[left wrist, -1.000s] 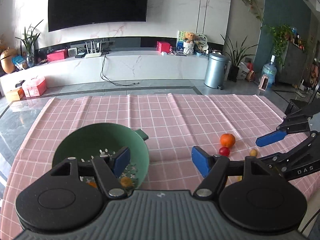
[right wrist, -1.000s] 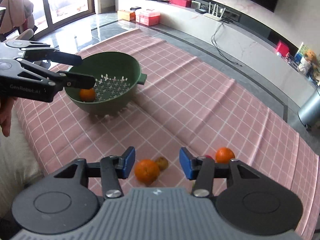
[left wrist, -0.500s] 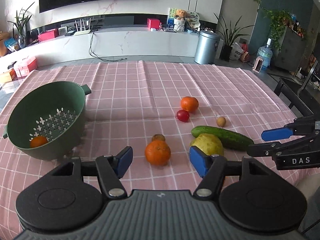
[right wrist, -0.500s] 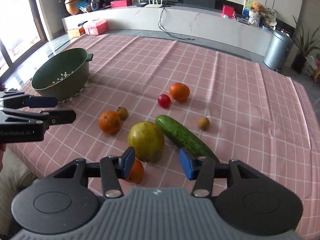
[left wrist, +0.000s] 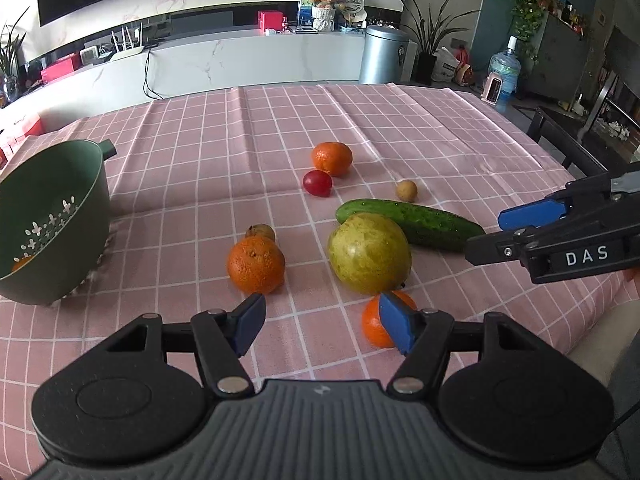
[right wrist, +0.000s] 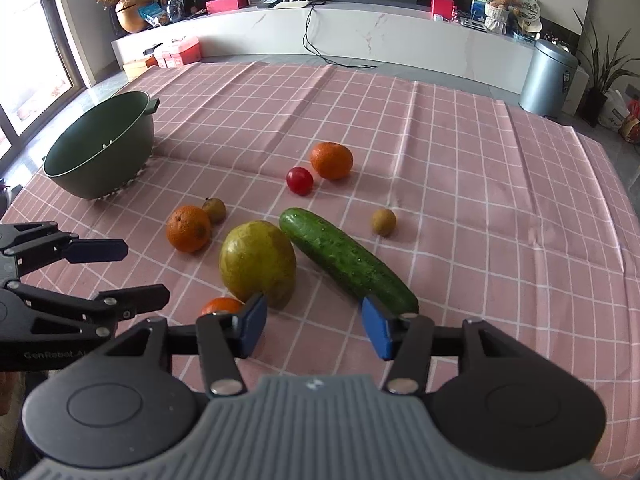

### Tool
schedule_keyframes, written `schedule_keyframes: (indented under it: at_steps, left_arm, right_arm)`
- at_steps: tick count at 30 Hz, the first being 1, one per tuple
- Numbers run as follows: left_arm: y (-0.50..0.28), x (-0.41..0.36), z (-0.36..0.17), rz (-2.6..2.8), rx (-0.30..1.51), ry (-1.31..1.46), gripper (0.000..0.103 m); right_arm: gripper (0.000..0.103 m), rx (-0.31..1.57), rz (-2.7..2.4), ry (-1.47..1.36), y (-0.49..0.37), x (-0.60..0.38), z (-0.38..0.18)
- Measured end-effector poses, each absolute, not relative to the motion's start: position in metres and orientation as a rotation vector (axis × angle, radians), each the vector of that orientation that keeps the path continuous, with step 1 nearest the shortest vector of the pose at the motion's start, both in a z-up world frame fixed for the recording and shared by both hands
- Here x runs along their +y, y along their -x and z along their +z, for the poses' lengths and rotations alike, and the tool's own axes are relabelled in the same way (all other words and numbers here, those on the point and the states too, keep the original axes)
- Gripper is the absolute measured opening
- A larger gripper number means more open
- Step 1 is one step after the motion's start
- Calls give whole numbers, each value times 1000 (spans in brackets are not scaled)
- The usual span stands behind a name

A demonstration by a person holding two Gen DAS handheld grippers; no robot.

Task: Organize fruits
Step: 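Withdraw both tools from the colander back toward the remaining fruits, then grasp the large yellow-green pomelo with the right tool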

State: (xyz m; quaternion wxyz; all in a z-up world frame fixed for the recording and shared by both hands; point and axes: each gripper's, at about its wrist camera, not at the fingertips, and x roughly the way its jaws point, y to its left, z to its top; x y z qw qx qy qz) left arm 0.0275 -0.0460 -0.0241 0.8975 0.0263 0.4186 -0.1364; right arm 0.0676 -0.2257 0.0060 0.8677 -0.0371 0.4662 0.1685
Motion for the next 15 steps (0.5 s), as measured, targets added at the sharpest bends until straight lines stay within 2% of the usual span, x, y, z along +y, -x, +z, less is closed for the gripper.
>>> schedule_keyframes:
  at_steps: [8, 15]
  left_arm:
    - [-24, -65, -33, -344, 881, -107, 77]
    - [-27, -47, -34, -310, 898, -122, 77]
  right_arm:
    - [51, 990, 359, 52, -80, -232, -3]
    - [53, 999, 416, 32, -90, -208, -9]
